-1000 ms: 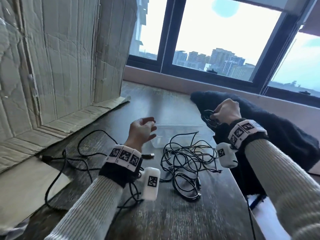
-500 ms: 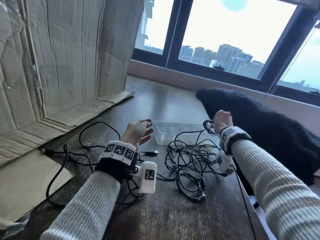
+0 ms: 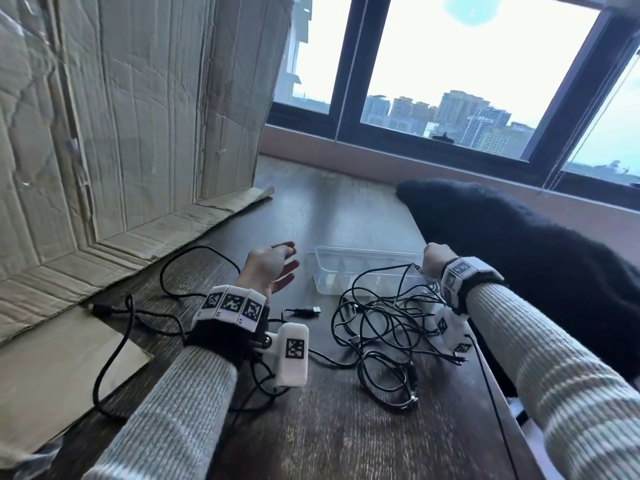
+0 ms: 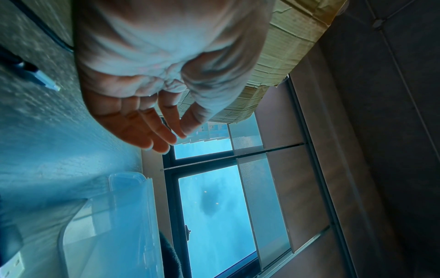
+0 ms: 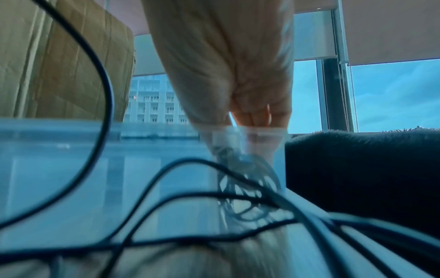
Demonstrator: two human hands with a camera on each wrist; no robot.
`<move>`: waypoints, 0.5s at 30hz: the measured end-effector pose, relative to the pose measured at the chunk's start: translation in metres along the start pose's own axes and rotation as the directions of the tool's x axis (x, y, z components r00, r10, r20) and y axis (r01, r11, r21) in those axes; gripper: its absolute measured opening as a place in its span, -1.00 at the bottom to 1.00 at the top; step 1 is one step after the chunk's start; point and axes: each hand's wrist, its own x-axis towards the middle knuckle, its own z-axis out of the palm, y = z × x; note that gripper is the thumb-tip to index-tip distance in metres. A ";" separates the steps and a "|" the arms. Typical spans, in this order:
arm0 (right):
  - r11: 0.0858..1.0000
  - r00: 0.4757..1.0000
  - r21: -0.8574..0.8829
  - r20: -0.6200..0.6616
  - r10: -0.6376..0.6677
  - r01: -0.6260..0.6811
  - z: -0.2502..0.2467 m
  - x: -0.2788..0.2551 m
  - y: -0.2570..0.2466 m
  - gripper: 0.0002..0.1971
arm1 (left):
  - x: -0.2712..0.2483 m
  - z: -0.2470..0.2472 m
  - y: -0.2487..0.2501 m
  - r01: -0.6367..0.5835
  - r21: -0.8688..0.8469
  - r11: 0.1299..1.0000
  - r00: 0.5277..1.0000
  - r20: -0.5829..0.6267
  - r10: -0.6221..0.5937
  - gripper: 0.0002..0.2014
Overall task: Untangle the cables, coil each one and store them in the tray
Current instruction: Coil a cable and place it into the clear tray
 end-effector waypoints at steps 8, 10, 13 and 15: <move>0.997 0.997 -0.004 -0.004 0.082 -0.082 -0.006 0.000 0.004 -0.74 | -0.001 0.001 0.001 0.001 -0.007 1.000 1.000 0.006 0.000 -0.87; 0.996 0.995 -0.023 -0.051 0.088 -0.089 -0.003 0.003 0.001 -0.75 | -0.001 0.001 0.001 -0.003 -0.010 1.000 1.000 0.006 0.003 -0.87; 0.993 0.993 -0.029 -0.039 0.114 -0.116 -0.006 0.004 0.000 -0.73 | 0.000 0.000 0.002 -0.006 -0.007 1.000 1.000 0.006 0.006 -0.88; 0.989 0.990 -0.041 0.002 0.141 -0.141 -0.009 0.002 -0.001 -0.71 | 0.000 0.001 0.002 -0.005 -0.007 1.000 1.000 0.011 0.005 -0.87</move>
